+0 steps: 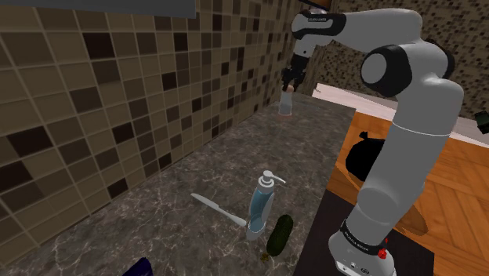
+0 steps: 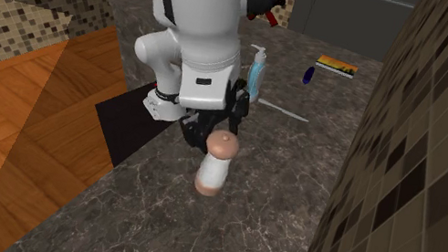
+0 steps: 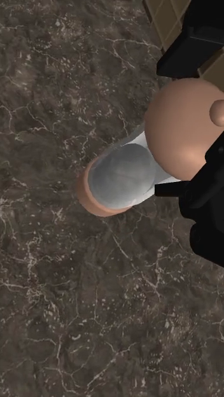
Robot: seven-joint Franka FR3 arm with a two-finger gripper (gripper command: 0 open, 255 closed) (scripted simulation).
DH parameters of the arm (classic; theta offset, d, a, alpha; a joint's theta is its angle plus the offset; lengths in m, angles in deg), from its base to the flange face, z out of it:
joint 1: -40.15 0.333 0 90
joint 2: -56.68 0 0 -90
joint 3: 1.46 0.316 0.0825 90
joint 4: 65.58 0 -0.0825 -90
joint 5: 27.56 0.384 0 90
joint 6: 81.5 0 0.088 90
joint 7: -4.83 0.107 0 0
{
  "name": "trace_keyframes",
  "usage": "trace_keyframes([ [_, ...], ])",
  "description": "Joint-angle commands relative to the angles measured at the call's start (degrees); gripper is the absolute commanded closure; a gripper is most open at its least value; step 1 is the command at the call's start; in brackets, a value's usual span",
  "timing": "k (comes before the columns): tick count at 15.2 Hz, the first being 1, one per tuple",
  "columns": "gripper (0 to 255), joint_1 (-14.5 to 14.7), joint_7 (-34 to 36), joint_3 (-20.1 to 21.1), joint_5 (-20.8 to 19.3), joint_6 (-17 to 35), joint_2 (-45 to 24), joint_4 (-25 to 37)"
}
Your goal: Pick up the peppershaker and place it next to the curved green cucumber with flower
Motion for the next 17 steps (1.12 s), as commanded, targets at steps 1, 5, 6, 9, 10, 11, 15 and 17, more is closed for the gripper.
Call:
trace_keyframes([
  [1,255,1.33,1.66,0.43,-1.97,0.51,5.33,-5.19],
  [5,255,2.77,5.14,2.08,-5.22,0.84,14.96,-13.95],
  [6,255,2.97,6.04,2.61,-5.91,0.71,17.27,-15.88],
  [9,255,3.29,8.73,4.36,-7.58,-0.13,23.96,-21.09],
  [10,255,3.34,9.62,4.99,-8.02,-0.55,26.11,-22.66],
  [11,255,3.35,10.49,5.63,-8.38,-1.03,28.24,-24.14],
  [15,255,3.23,13.87,8.33,-9.23,-3.57,36.40,-29.27],
  [17,255,3.13,15.50,9.72,-9.31,-5.17,40.29,-31.38],
])
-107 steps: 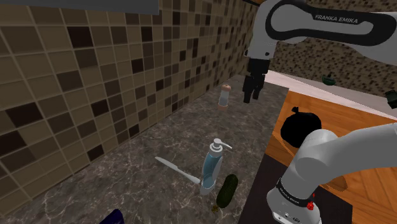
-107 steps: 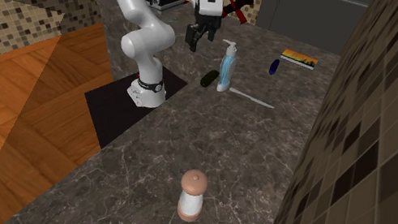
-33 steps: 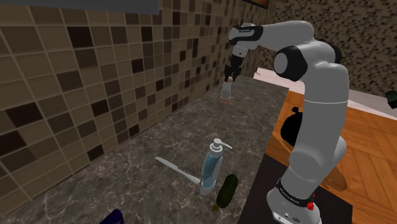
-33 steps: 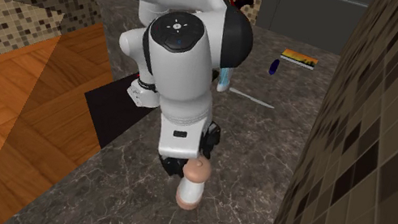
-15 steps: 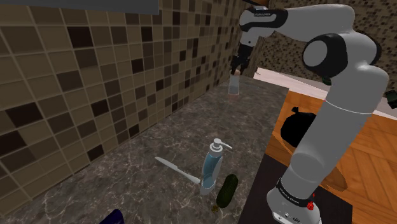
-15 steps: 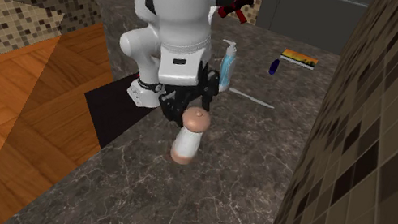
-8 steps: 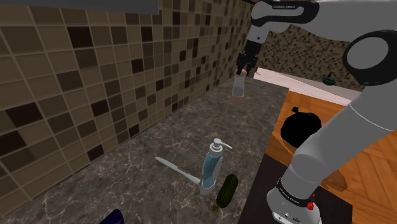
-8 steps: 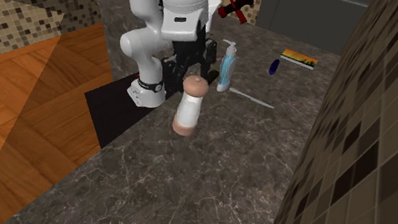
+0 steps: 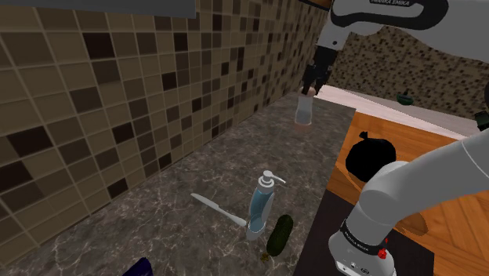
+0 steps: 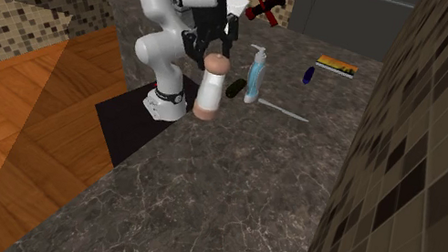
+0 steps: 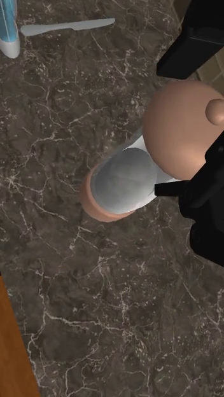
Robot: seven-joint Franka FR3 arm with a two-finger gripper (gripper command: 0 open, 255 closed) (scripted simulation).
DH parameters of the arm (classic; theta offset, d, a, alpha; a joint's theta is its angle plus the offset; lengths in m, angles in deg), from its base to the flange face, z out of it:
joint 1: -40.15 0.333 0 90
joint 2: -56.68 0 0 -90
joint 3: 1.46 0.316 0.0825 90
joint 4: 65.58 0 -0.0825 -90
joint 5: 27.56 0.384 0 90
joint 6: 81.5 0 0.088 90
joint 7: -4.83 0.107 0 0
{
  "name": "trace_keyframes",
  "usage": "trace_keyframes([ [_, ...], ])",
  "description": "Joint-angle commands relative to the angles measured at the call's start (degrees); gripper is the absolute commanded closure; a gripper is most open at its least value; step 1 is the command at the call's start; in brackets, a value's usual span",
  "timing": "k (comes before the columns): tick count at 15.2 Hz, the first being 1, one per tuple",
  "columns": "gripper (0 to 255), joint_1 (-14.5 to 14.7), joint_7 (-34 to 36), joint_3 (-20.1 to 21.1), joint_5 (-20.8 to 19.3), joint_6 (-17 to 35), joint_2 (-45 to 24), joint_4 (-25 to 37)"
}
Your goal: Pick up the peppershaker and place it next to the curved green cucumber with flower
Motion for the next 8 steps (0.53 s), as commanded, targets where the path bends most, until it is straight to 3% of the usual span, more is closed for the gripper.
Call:
trace_keyframes([
  [1,255,-0.09,1.91,1.60,-0.01,-1.58,4.38,-2.65],
  [8,255,-0.29,7.49,6.53,1.65,-8.84,16.69,-7.18],
])
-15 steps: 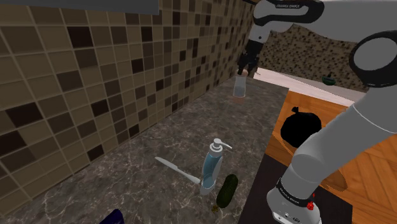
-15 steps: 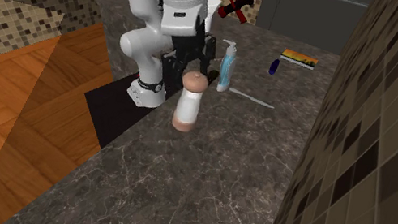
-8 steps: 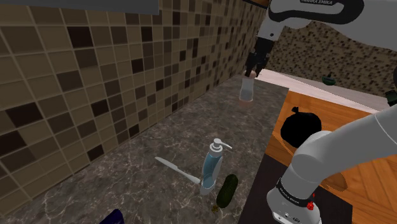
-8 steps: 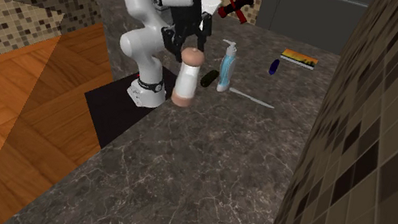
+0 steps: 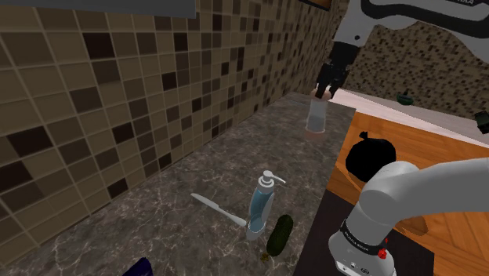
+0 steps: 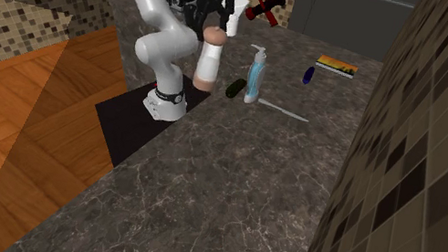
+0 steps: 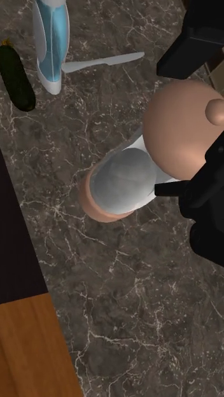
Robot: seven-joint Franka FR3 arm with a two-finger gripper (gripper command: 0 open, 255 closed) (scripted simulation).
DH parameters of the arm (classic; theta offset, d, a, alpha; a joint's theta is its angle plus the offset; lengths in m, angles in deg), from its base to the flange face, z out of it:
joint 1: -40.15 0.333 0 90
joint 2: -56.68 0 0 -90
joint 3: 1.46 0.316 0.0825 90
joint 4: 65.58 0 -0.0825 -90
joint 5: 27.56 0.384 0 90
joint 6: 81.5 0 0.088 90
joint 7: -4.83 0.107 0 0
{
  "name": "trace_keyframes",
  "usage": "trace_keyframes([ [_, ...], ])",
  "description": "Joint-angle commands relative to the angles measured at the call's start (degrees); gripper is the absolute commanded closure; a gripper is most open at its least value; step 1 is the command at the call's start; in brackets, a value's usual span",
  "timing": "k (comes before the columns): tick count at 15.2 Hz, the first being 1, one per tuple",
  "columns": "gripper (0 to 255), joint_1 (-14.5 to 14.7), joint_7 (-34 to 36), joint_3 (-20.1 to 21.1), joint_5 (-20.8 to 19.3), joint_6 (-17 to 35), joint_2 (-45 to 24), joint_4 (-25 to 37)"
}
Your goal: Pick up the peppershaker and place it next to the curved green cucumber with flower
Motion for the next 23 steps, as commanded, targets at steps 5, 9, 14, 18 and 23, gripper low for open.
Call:
trace_keyframes([
  [5,255,0.10,5.03,4.24,2.80,-7.38,9.20,-1.34],
  [9,255,0.23,8.56,7.04,5.40,-12.54,14.37,-0.90],
  [14,255,0.20,10.01,8.49,6.85,-13.56,18.32,-3.59],
  [18,255,0.10,9.56,8.63,6.85,-11.58,20.59,-7.89],
  [23,255,-0.02,9.02,8.83,6.89,-9.19,23.35,-13.09],
])
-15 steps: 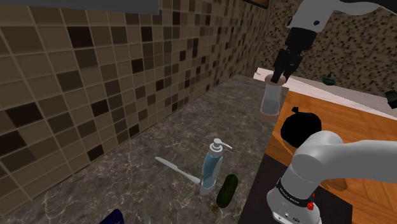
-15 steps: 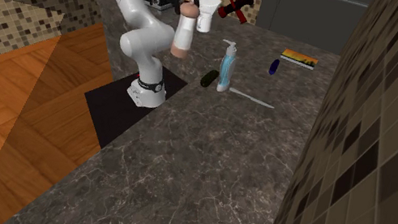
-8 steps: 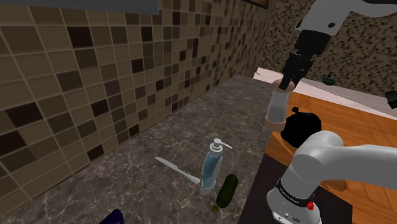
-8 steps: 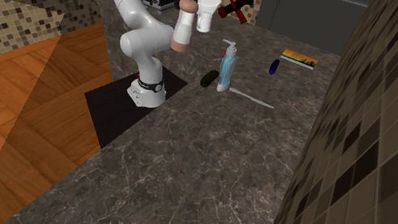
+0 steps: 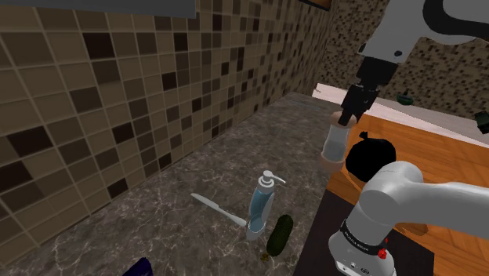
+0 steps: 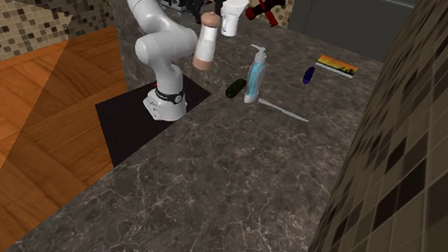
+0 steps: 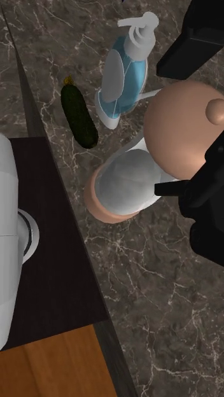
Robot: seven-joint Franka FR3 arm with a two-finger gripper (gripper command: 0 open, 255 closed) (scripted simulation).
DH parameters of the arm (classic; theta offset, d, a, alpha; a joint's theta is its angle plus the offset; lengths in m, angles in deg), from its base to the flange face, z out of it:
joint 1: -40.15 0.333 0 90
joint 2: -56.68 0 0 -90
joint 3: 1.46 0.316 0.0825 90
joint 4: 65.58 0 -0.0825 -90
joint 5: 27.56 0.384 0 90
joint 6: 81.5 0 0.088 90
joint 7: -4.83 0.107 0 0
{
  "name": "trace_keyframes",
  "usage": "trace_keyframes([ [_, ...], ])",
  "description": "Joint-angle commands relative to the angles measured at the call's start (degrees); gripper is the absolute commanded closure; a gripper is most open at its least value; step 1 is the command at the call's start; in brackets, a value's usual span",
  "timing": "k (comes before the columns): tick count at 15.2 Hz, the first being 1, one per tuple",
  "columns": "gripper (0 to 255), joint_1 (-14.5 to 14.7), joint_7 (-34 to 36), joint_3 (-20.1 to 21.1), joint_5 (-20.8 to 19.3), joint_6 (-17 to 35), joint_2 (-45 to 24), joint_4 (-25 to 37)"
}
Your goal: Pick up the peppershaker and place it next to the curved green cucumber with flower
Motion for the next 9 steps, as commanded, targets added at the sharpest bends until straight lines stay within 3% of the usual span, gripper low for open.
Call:
trace_keyframes([
  [1,255,-0.04,-0.20,0.14,0.07,1.10,1.05,-2.13],
  [9,255,-0.16,-0.99,0.49,0.24,4.77,5.27,-10.10],
])
